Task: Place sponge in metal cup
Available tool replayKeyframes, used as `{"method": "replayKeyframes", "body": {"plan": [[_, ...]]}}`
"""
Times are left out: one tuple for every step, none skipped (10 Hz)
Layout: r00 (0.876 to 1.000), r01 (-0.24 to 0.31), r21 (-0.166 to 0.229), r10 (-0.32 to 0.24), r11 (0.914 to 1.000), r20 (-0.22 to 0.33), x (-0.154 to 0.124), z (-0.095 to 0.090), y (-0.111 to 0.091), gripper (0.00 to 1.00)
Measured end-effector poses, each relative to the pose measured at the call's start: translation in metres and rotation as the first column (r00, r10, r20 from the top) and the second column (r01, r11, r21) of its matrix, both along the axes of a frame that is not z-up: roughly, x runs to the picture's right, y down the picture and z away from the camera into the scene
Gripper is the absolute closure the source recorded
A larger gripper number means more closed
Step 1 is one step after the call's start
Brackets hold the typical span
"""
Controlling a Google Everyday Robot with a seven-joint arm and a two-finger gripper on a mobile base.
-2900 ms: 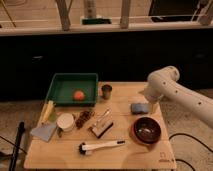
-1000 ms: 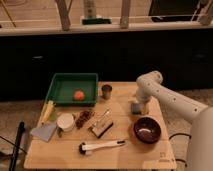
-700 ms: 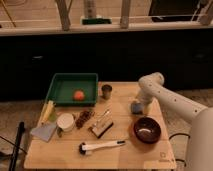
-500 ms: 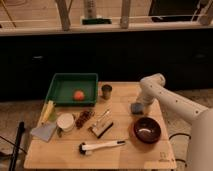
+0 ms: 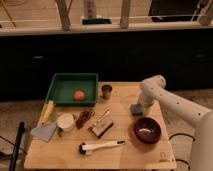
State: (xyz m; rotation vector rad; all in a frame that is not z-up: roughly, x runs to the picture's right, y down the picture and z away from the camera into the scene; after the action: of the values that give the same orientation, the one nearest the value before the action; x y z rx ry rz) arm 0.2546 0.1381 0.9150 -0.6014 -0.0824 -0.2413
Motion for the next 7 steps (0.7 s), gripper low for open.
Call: {"method": "replayKeyframes", "body": {"plan": [[1.000,0.008,0.001,-0.008,1.0000,0.007,0.000,-0.002,0.000,1.00],[1.000,0.016,0.003,-0.016,0.9999,0.014,-0.001,-0.004,-0.002,1.00],[0.999,0.025,0.008,-0.025,0.9997,0.023,-0.003,-0.006,-0.006,1.00],[0.999,0.036,0.012,-0.036,0.9993,0.032,-0.005,-0.009,-0.010,1.00],[0.998,0.047,0.018,-0.047,0.9987,0.040,-0.007,-0.012,-0.015,1.00],[0.997,0.055,0.023,-0.056,0.9982,0.046,-0.008,-0.016,-0.019,1.00],[0.996,0.066,0.042,-0.069,0.9969,0.057,-0.009,-0.024,-0.029,1.00]]}}
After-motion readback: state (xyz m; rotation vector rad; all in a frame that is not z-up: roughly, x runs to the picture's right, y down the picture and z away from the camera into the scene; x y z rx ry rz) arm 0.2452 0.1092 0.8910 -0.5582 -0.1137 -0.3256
